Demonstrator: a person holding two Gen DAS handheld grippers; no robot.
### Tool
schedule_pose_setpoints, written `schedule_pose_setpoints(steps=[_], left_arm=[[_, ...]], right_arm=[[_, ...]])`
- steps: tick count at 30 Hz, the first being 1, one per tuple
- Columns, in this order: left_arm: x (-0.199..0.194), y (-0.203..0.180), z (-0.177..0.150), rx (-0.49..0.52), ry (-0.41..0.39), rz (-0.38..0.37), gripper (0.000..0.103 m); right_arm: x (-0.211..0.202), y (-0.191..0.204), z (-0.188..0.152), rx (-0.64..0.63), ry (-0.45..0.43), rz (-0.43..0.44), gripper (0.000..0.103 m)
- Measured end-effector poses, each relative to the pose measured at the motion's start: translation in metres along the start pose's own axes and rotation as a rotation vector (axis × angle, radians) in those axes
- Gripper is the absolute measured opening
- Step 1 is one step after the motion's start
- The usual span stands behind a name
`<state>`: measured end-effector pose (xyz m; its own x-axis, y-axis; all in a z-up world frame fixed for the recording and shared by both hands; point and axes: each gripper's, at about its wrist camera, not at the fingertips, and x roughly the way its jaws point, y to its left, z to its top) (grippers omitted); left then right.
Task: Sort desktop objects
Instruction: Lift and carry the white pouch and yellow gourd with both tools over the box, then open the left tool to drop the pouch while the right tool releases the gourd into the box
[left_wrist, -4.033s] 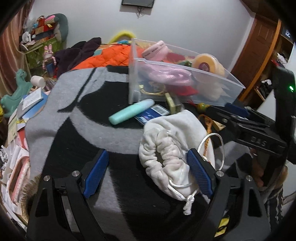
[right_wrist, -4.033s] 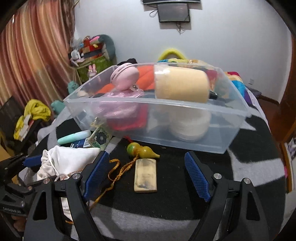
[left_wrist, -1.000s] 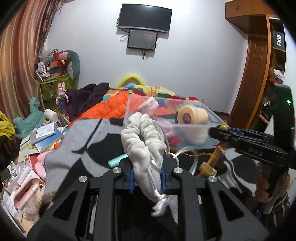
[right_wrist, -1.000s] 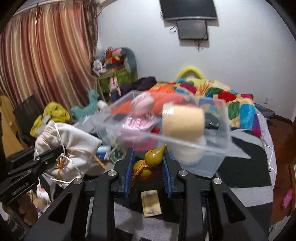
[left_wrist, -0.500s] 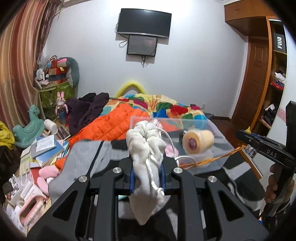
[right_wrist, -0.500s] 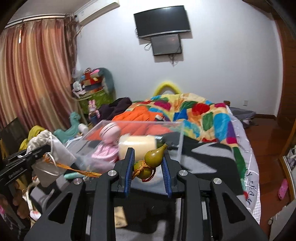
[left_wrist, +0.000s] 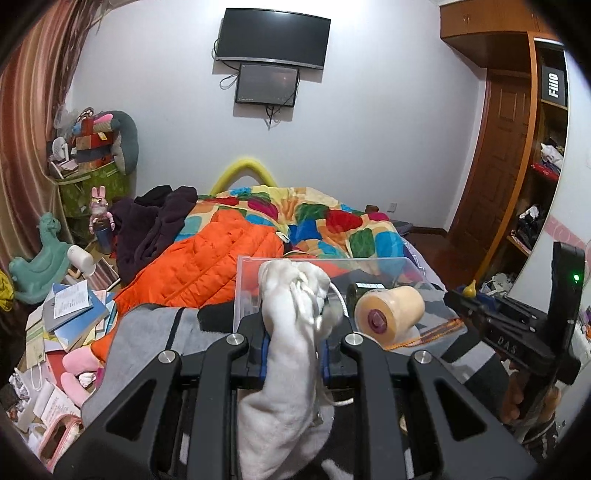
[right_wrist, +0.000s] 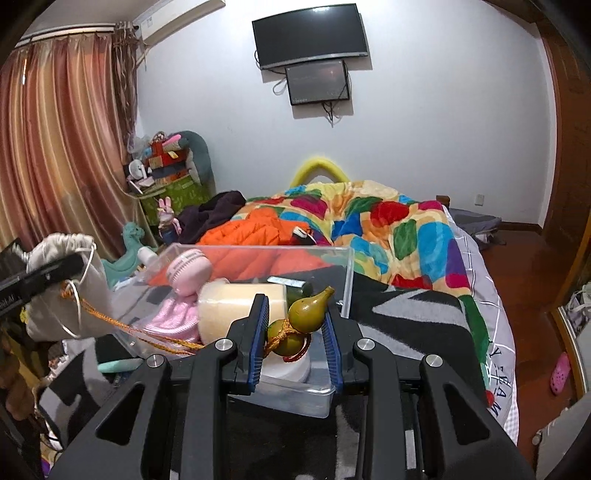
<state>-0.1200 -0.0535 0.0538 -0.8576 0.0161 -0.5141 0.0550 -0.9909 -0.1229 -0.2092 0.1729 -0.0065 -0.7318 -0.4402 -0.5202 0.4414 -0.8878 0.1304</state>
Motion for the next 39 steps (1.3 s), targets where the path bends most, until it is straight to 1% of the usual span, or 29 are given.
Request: schedule_pose_setpoints(steps=[7, 15, 19, 22, 25, 28, 30, 34, 36, 38, 39], left_arm=[[0.027, -0.006, 0.009, 0.030, 0.020, 0.020, 0.019], [0.048, 0.000, 0.017, 0.033, 0.049, 0.052, 0.021], [0.045, 0.011, 0.031, -0.035, 0.048, -0.007, 0.021], [0.038, 0.010, 0.038, -0.033, 0.014, 0.002, 0.020], [0.038, 0.009, 0.043, -0.044, 0.009, -0.020, 0.020], [0.047, 0.005, 0.040, -0.016, 0.004, 0.026, 0.020], [0.059, 0.005, 0.037, -0.007, 0.033, 0.049, 0.020], [0.081, 0.007, 0.020, 0.002, 0.108, 0.063, 0.020], [0.081, 0.006, 0.013, 0.021, 0.105, 0.075, 0.021], [0.076, 0.002, 0.008, 0.059, 0.105, 0.060, 0.030], [0.074, 0.000, 0.005, 0.067, 0.105, 0.050, 0.043]], right_arm=[[0.015, -0.002, -0.007, -0.021, 0.032, -0.007, 0.026], [0.025, 0.000, -0.012, -0.030, 0.059, -0.005, 0.026], [0.024, 0.006, -0.010, -0.042, 0.057, -0.004, 0.026], [0.022, 0.009, -0.008, -0.050, 0.046, -0.013, 0.026], [0.023, 0.009, -0.006, -0.050, 0.043, -0.018, 0.026], [0.029, 0.007, -0.006, -0.046, 0.060, -0.018, 0.026], [0.030, 0.008, -0.006, -0.052, 0.065, -0.020, 0.026], [0.029, 0.007, -0.008, -0.061, 0.071, -0.036, 0.026], [0.029, 0.005, -0.008, -0.051, 0.075, -0.030, 0.028], [0.027, 0.003, -0.008, -0.035, 0.076, -0.003, 0.031], [0.026, 0.002, -0.008, -0.032, 0.075, 0.002, 0.033]])
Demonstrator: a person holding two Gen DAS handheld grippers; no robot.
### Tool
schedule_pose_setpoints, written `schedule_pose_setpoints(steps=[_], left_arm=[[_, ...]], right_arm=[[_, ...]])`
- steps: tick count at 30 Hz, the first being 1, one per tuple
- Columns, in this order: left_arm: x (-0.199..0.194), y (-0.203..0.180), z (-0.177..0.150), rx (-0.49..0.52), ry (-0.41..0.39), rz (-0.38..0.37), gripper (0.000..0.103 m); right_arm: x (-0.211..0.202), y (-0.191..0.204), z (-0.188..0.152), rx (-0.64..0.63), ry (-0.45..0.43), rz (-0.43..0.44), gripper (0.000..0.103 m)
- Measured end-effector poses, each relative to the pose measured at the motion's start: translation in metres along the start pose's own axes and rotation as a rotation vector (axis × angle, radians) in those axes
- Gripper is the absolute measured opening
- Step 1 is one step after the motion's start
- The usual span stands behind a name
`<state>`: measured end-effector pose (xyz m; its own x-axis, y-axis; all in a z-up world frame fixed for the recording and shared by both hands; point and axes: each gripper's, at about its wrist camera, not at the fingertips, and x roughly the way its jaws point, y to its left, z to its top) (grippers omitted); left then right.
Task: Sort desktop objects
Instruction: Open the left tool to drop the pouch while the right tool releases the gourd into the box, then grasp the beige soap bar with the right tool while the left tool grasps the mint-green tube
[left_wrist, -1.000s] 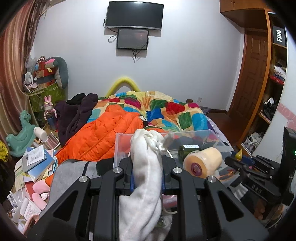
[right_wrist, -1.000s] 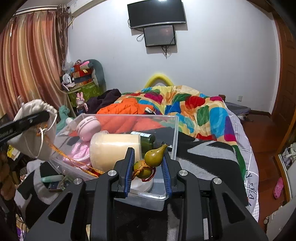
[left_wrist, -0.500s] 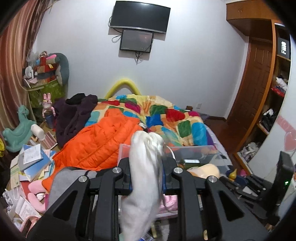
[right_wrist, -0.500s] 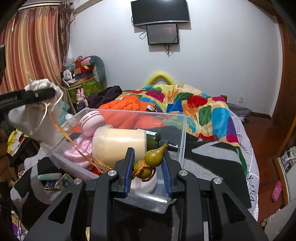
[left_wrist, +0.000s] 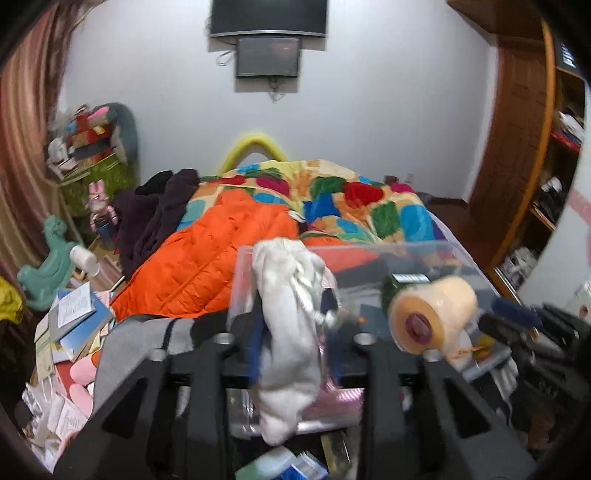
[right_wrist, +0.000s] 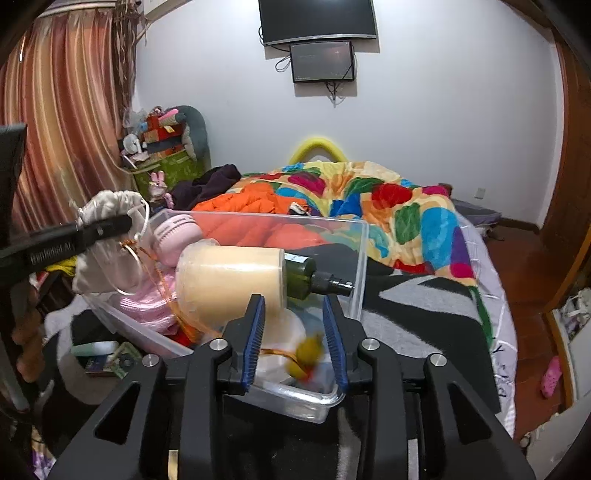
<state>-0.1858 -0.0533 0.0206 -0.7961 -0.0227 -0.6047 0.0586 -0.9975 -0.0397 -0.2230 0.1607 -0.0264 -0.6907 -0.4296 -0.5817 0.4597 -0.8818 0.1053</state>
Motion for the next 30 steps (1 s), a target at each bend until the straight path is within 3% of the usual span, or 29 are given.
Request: schedule_pose_setpoints(steps=[1, 8, 10, 14, 17, 30], left_arm=[[-0.003, -0.002, -0.001, 0.010, -0.006, -0.003, 0.054], [-0.033, -0.008, -0.011, 0.086, -0.058, 0.028, 0.064], [-0.037, -0.005, -0.014, 0.064, -0.036, 0.012, 0.076], [-0.039, 0.004, -0.025, 0.012, 0.029, -0.042, 0.078], [-0.040, 0.010, -0.035, 0.005, 0.052, -0.020, 0.085], [-0.023, 0.037, -0.073, -0.002, 0.199, 0.075, 0.085]], right_arm=[[-0.002, 0.000, 0.000, -0.001, -0.002, 0.001, 0.036], [-0.018, 0.007, -0.005, -0.013, -0.035, -0.015, 0.053], [-0.023, 0.009, -0.007, -0.016, -0.038, -0.017, 0.055], [-0.031, 0.008, -0.012, -0.012, -0.043, -0.015, 0.062], [-0.037, 0.011, -0.017, -0.018, -0.035, -0.010, 0.062], [-0.042, 0.030, -0.053, -0.051, 0.019, 0.030, 0.070]])
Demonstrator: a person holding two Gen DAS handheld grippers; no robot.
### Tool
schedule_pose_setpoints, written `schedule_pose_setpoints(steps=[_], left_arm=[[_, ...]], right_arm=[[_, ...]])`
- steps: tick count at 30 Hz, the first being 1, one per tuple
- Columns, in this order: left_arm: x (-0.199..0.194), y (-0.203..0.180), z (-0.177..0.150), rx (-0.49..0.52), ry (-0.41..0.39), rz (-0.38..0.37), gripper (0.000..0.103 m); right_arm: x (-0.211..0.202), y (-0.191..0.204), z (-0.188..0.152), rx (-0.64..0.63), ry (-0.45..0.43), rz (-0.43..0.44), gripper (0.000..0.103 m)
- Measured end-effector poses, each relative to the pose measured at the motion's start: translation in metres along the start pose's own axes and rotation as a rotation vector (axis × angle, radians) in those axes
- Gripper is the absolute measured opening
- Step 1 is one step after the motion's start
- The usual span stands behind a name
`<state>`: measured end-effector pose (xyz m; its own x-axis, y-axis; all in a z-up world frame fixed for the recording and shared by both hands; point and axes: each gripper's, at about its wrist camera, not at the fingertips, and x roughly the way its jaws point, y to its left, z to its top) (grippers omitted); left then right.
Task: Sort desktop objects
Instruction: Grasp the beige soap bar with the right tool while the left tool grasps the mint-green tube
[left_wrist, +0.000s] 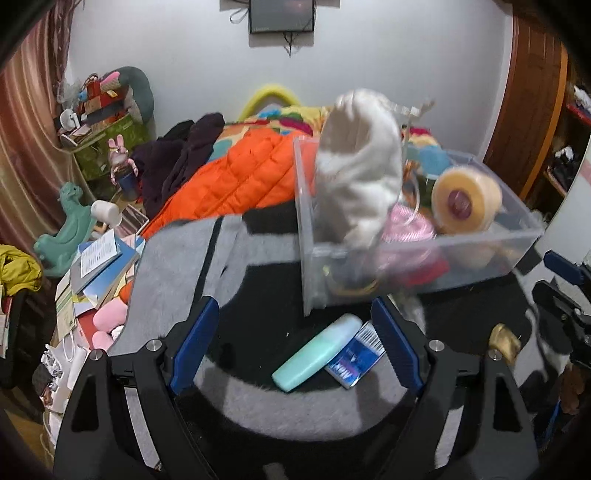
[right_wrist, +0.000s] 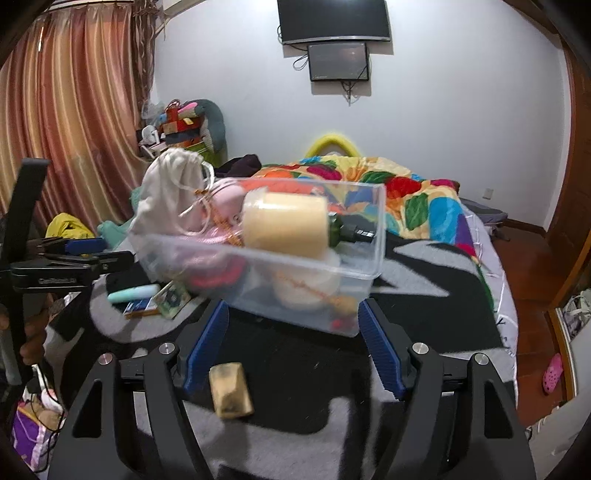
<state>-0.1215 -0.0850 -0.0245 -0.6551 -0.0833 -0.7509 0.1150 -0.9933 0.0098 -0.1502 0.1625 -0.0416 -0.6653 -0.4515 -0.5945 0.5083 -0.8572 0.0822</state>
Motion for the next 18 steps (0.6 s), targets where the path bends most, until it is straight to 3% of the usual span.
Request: schedule_pose_setpoints(steps=[7, 15, 18], left_arm=[[0.029, 0.009, -0.007, 0.013, 0.068, 0.009, 0.085], [0.046, 0.027, -0.015, -0.046, 0.137, -0.121, 0.085], [0.045, 0.023, -0.015, -0.035, 0.132, -0.114, 0.085]], right_arm=[[0.007, 0.011, -0.017, -0.012, 0.034, 0.019, 0.070], [0.013, 0.018, -0.027, -0.034, 0.056, 0.037, 0.069], [0.014, 0.022, -0.031, -0.045, 0.065, 0.047, 0.069]])
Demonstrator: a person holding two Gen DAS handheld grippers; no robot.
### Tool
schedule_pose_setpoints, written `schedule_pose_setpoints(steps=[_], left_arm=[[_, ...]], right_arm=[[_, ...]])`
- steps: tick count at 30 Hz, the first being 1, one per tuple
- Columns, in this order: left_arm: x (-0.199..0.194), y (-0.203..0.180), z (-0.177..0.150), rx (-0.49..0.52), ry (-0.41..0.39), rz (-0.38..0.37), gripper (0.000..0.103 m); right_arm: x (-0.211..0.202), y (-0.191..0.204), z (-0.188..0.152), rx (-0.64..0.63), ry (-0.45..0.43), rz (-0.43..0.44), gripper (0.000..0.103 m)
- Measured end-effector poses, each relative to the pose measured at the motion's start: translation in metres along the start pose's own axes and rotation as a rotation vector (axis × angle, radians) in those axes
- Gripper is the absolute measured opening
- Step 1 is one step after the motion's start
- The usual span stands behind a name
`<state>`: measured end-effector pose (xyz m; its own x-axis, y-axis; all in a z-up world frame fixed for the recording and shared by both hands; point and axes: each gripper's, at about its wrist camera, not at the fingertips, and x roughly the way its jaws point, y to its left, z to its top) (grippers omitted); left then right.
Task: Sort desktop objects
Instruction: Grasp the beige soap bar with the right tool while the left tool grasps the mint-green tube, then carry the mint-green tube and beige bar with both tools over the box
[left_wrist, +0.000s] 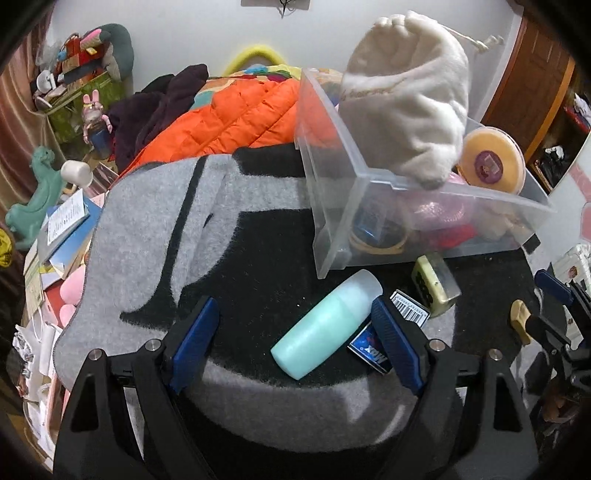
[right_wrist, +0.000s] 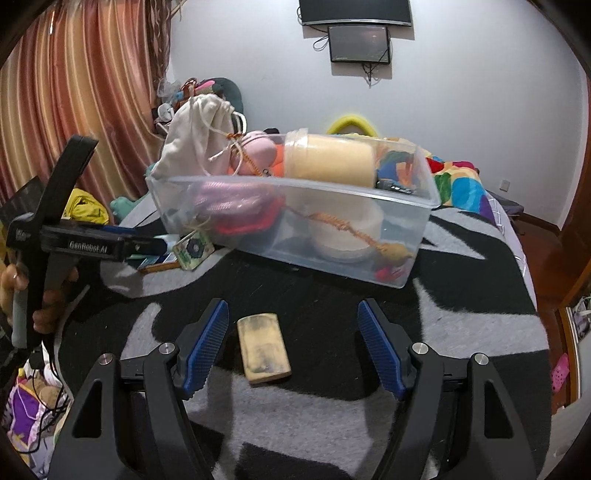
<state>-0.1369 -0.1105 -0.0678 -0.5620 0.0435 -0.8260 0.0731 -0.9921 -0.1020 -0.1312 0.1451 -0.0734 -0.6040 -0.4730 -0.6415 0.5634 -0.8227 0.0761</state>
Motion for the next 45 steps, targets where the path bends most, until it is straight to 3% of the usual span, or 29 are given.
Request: schedule_pose_setpoints(steps=[3, 7, 15, 18, 20, 22, 23, 32, 34, 37, 39, 42, 45], left_arm=[[-0.003, -0.010, -0.003, 0.053, -0.016, 0.013, 0.085], [-0.004, -0.015, -0.006, 0.095, -0.004, -0.061, 0.085], [-0.005, -0.018, -0.007, 0.082, 0.006, -0.071, 0.085], [-0.007, -0.021, -0.008, 0.094, -0.007, -0.073, 0.075], [-0.009, -0.023, -0.009, 0.099, -0.009, -0.089, 0.060], [-0.014, -0.026, -0.008, 0.098, 0.003, -0.110, 0.028], [-0.015, -0.028, -0.007, 0.099, 0.018, -0.133, 0.025], [-0.014, -0.052, -0.002, 0.183, 0.062, -0.095, 0.026], [-0.005, -0.047, 0.005, 0.153, 0.076, -0.095, 0.047], [0.005, -0.040, 0.012, 0.096, 0.083, -0.133, 0.054], [0.005, -0.043, 0.011, 0.100, 0.065, -0.122, 0.049], [-0.003, -0.051, 0.004, 0.118, 0.045, -0.136, 0.024], [-0.011, -0.056, -0.003, 0.129, 0.041, -0.132, 0.024]], right_arm=[[0.002, 0.003, -0.004, -0.010, 0.014, 0.016, 0.063], [0.007, 0.008, -0.009, -0.032, 0.038, 0.021, 0.048], [0.003, 0.007, -0.011, -0.026, 0.026, 0.046, 0.022], [0.002, 0.007, -0.011, -0.025, 0.021, 0.050, 0.022], [0.000, 0.007, -0.011, -0.022, 0.018, 0.056, 0.022], [-0.001, 0.007, -0.011, -0.019, 0.017, 0.068, 0.022], [-0.002, 0.007, -0.011, -0.017, 0.016, 0.071, 0.022], [-0.006, 0.005, -0.011, 0.003, 0.012, 0.089, 0.022], [-0.005, 0.002, -0.011, 0.020, 0.017, 0.104, 0.022], [-0.005, 0.001, -0.011, 0.031, 0.016, 0.111, 0.022], [-0.008, 0.000, -0.010, 0.031, 0.008, 0.109, 0.022], [-0.011, -0.003, -0.008, 0.039, -0.003, 0.118, 0.022], [-0.013, -0.007, -0.005, 0.056, -0.011, 0.129, 0.022]])
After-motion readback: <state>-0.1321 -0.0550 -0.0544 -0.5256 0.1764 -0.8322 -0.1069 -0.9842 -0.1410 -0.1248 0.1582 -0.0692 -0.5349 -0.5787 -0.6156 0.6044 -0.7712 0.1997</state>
